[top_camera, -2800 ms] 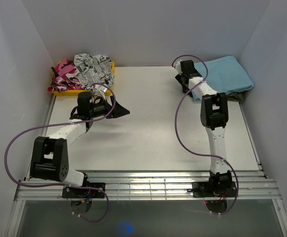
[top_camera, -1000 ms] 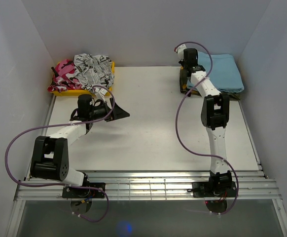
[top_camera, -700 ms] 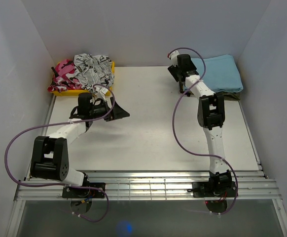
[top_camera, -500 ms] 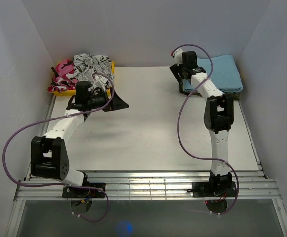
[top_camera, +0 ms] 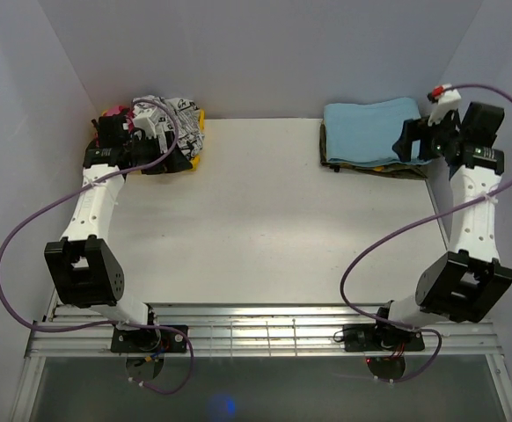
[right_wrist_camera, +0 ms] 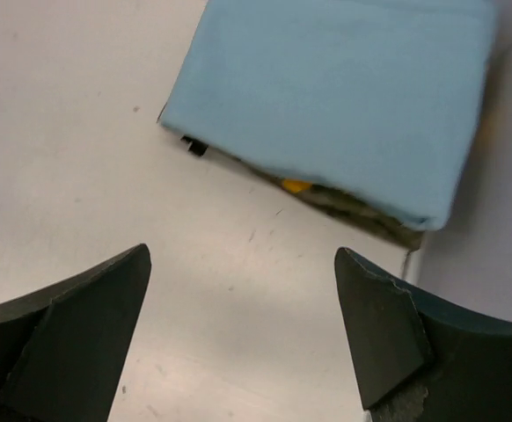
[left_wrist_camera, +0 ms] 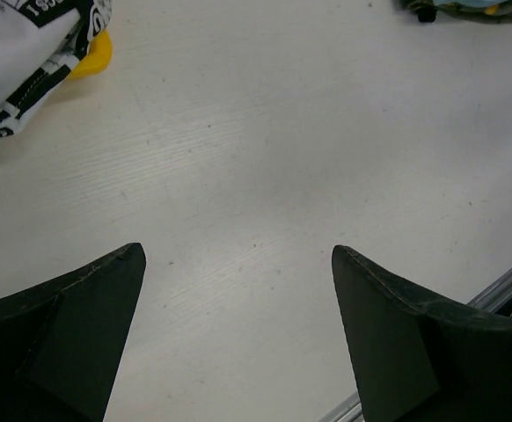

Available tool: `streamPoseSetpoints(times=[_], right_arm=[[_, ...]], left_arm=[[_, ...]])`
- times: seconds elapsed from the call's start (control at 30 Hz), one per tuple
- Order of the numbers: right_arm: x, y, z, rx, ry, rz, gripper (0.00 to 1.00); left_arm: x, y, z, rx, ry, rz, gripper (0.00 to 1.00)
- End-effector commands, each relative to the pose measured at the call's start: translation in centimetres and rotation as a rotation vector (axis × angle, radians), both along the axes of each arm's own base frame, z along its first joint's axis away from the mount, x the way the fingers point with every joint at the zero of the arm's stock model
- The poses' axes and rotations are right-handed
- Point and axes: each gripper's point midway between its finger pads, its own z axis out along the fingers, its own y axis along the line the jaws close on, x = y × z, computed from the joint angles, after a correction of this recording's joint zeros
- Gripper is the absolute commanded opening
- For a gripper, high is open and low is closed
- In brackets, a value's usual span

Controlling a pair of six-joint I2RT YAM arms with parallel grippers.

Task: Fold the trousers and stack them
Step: Neatly place the folded trousers to the corner

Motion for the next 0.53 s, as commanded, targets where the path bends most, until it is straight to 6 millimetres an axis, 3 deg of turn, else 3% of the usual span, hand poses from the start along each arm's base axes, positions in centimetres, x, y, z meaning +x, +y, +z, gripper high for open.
streamPoseSetpoints(times=[0.0, 0.03, 0.07, 0.1, 0.2, 0.23, 0.27, 0.37, 0.5], right_arm=[[-7.8, 4.1, -7.8, 0.113, 0.222, 0.178, 0.9], [-9.0, 4.3, -9.0, 0.108, 0.238, 0.184, 0.9], [-10.2, 4.6, -10.0, 0.103, 0.247, 0.193, 0.9], [-12.0, 5.2, -12.5, 0.122, 0.299, 0.202, 0.9], [-14.3, 5.9, -13.3, 0.113, 0.278, 0.204, 0.9], [-15.3, 6.2, -14.0, 0.116, 0.278, 0.202, 0.9], [-15.6, 6.3, -14.4, 0.117, 0.278, 0.199, 0.9], [-16.6, 6.5, -15.4, 0.124, 0.284, 0.181, 0.9], [-17.5, 7.1, -16.0, 0.163, 0.29, 0.18, 0.9]], left_arm=[[-1.8, 1.2, -1.6, 0.129, 0.041, -0.025, 0.98], [-2.5, 1.4, -2.9, 0.144, 0.05, -0.03, 0.98], [-2.4, 1.5, -3.0, 0.152, 0.028, -0.026, 0.98], [-2.7, 1.6, -3.4, 0.161, 0.028, -0.024, 0.98], [-4.2, 1.7, -4.8, 0.177, 0.043, -0.025, 0.98], [-4.8, 1.8, -4.5, 0.182, 0.023, -0.021, 0.98], [-5.6, 1.7, -5.5, 0.186, 0.039, -0.028, 0.98], [-7.3, 1.8, -6.2, 0.2, 0.034, -0.038, 0.98], [-8.2, 2.6, -6.3, 0.24, 0.024, 0.0, 0.98]])
